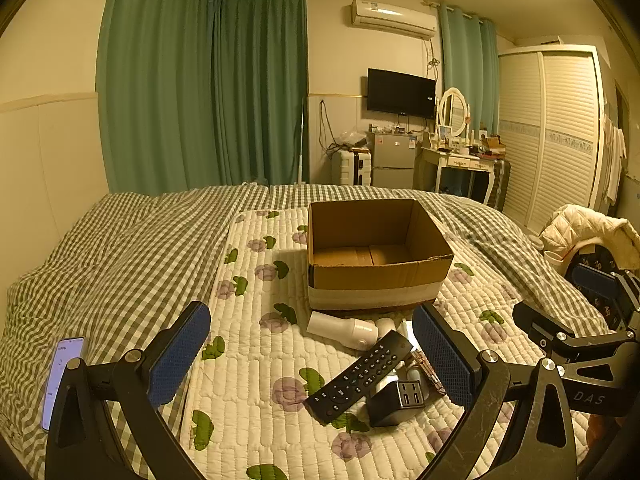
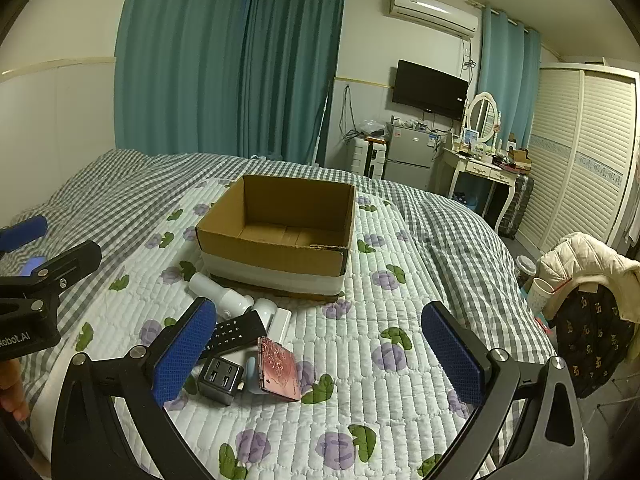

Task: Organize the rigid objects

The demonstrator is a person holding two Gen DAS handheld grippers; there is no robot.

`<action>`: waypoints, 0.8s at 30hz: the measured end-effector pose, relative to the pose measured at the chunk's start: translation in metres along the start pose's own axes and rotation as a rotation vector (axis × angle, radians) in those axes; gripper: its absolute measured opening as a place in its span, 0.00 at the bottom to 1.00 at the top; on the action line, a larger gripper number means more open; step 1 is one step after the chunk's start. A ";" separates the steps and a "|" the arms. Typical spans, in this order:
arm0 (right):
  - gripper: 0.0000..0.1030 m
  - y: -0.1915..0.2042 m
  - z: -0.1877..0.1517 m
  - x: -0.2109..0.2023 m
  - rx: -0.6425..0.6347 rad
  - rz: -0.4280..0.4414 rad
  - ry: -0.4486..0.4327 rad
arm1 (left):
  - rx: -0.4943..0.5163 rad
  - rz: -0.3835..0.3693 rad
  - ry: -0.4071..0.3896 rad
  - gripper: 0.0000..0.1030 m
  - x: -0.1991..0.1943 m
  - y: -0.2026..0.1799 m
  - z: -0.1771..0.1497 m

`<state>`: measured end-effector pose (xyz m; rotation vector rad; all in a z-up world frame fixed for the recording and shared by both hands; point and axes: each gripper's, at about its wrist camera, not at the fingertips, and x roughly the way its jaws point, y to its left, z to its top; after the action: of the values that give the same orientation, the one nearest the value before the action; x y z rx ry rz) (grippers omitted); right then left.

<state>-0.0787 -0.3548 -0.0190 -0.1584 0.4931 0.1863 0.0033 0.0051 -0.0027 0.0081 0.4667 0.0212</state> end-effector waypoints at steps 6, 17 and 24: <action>1.00 0.001 0.001 0.000 -0.002 -0.001 0.001 | 0.001 0.000 0.001 1.00 0.001 0.000 -0.002; 1.00 0.003 0.000 0.000 -0.008 -0.002 0.003 | 0.002 0.001 0.001 1.00 0.001 -0.001 -0.002; 1.00 0.004 -0.002 0.000 -0.013 -0.001 0.005 | 0.004 0.002 0.001 1.00 0.001 0.000 -0.004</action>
<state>-0.0803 -0.3510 -0.0212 -0.1720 0.4969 0.1882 0.0030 0.0047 -0.0065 0.0126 0.4679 0.0220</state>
